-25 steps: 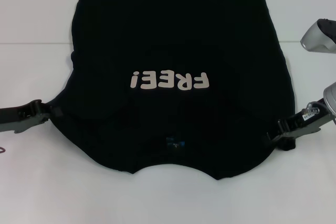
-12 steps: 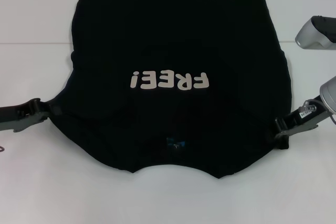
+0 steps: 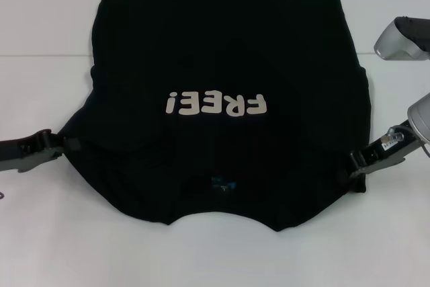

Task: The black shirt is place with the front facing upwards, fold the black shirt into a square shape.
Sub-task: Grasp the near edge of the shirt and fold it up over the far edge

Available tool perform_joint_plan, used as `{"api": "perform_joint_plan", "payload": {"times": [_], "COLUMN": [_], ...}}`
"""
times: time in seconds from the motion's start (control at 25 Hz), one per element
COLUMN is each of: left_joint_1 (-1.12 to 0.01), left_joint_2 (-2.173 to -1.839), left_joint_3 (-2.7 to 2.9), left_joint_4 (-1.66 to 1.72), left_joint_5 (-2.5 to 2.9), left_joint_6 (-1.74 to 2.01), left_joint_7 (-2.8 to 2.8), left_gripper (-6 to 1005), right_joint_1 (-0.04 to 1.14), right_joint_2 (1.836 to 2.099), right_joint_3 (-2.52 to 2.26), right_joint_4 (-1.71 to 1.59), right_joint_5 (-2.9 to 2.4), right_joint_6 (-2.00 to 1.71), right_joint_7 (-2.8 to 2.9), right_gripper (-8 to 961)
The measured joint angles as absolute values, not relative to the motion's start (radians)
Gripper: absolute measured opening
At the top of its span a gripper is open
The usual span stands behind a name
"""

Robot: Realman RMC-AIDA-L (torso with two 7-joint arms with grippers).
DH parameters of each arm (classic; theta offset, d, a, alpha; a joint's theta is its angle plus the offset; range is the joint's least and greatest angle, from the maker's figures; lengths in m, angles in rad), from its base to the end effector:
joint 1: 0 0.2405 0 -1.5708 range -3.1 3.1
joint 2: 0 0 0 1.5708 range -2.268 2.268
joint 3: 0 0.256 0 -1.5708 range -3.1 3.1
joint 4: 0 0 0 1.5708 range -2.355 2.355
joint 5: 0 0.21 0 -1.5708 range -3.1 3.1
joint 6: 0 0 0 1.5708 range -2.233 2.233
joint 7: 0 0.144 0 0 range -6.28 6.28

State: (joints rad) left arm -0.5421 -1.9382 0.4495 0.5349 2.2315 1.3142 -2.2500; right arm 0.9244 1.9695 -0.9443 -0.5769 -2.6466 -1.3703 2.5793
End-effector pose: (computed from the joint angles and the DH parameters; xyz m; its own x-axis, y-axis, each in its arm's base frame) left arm -0.3460 0.3505 0.0559 0.0339 0.8172 0.5754 0.9976 -0.0626 0.0302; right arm 0.2334 0.4096 0.0012 0.3936 -0.9180 0.0491 -0.8456 -0.3824 -0.3724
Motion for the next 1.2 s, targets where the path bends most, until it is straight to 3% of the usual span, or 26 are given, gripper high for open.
{"api": "perform_joint_plan", "payload": {"times": [0.96, 1.2], "left_joint_1": [-0.464, -0.479], "left_joint_2": [-1.885, -1.883], "left_joint_3": [0.450, 0.473], "left_joint_4": [0.541, 0.536], "left_joint_5": [2.503, 2.604], "left_joint_6": [1.861, 1.954], "left_joint_7": [-2.254, -2.228], "left_gripper": [29, 29], "right_joint_1": [0.829, 0.817], "right_joint_2": [1.961, 1.991], "right_joint_3": [-0.979, -1.023], "right_joint_4": [-0.639, -0.643], "right_joint_5": [-2.657, -2.704], "right_joint_6": [-1.867, -1.904], "right_joint_7": [2.282, 2.228], "right_gripper": [66, 66]}}
